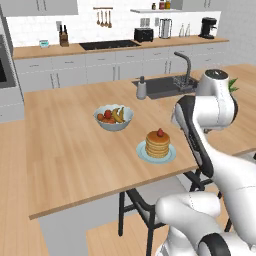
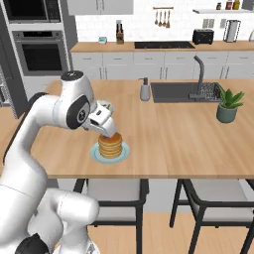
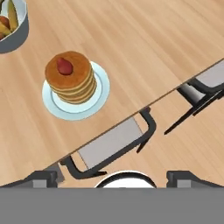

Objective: Take the strawberry from the fridge and place it on top of the pancake, located on the dining counter.

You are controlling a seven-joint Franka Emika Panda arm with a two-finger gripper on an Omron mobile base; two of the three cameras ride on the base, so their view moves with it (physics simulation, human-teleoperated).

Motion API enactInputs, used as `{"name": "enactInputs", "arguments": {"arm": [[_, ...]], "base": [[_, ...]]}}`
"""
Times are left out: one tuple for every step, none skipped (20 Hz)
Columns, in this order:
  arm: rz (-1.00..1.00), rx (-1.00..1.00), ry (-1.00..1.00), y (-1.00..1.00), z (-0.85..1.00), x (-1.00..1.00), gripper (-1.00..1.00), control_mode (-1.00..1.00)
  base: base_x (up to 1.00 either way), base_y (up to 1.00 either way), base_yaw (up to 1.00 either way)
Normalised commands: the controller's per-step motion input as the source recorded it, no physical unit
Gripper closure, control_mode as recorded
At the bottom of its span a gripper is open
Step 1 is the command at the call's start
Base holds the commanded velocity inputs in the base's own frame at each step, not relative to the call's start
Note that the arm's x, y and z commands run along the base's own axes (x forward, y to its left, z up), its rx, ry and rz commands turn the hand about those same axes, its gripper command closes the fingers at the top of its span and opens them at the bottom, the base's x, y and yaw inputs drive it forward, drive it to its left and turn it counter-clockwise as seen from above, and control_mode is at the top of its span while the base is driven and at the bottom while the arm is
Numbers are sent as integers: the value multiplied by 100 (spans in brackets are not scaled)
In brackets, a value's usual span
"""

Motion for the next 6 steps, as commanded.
{"name": "enactInputs", "arguments": {"arm": [[0, 0, -13, 0, 18, -26, -100, -100], [0, 0, -15, 0, 27, -34, -100, -100], [-1, 0, -25, -5, 51, -54, -100, -100], [0, 0, -5, -4, 43, -26, -100, -100], [0, 0, -10, 0, 41, -36, -100, -100], [0, 0, -3, 0, 34, -16, -100, -100]], "base": [[0, 0, 0], [0, 0, 0], [0, 0, 0], [0, 0, 0], [0, 0, 0], [0, 0, 0]]}}
